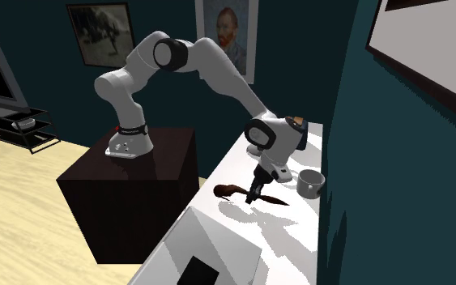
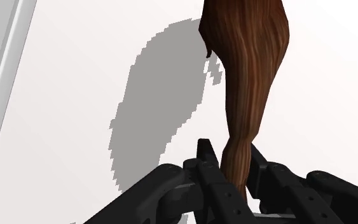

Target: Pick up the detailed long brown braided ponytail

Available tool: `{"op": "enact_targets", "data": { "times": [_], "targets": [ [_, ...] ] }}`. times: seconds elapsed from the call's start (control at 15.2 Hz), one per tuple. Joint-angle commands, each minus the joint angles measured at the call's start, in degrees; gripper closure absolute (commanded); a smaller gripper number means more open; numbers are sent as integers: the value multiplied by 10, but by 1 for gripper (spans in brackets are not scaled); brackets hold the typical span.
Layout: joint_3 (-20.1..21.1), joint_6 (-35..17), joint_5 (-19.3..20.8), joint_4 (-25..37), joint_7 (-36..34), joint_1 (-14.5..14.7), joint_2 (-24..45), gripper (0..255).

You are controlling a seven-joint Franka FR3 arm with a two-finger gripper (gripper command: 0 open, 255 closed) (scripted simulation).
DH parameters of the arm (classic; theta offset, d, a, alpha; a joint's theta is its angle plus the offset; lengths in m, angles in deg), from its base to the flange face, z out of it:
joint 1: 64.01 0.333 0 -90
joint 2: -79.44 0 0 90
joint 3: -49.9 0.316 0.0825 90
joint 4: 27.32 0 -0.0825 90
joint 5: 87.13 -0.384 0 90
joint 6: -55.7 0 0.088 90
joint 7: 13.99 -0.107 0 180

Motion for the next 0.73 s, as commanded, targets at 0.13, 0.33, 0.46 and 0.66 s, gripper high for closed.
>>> {"op": "enact_targets", "data": {
  "times": [0.13,0.33,0.46,0.66],
  "targets": [
    [-3,15,3,-9,1,3,-24,255],
    [-5,27,5,-14,2,5,-41,255],
    [-7,35,6,-17,2,6,-52,255],
    [-7,40,7,-18,3,7,-58,255]
  ]
}}
